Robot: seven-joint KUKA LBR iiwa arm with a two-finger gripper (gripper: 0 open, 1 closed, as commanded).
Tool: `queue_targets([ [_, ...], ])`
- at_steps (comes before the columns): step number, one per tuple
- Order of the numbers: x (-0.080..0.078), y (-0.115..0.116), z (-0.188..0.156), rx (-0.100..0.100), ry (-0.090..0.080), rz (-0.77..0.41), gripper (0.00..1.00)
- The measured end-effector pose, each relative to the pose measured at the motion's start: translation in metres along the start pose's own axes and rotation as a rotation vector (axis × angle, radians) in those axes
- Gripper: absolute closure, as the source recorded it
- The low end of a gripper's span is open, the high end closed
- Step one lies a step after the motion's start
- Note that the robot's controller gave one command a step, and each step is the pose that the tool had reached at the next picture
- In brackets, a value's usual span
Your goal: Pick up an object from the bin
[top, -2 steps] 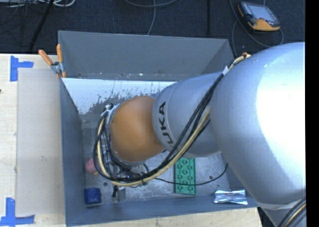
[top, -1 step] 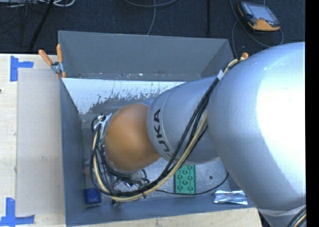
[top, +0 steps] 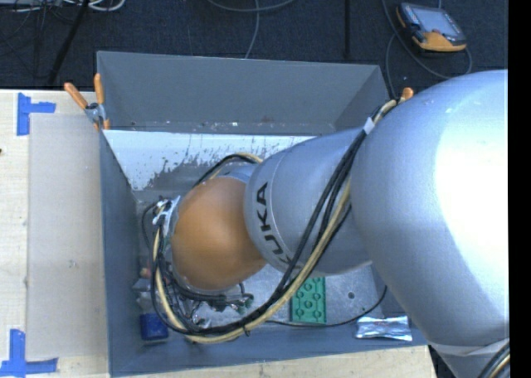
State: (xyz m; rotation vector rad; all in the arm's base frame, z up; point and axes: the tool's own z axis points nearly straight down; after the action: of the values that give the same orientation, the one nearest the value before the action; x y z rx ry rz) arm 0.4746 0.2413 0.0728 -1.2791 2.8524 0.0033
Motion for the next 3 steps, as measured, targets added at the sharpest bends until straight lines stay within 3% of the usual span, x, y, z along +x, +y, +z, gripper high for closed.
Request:
queue_targets([
  [1, 0.0, -0.004, 0.003, -0.009, 0.012, -0.467, 0.0],
  [2, 0.0, -0.004, 0.003, -0.01, 0.013, -0.462, 1.0],
  [3, -0.004, -0.023, -0.114, -0.003, 0.007, -0.468, 1.0],
])
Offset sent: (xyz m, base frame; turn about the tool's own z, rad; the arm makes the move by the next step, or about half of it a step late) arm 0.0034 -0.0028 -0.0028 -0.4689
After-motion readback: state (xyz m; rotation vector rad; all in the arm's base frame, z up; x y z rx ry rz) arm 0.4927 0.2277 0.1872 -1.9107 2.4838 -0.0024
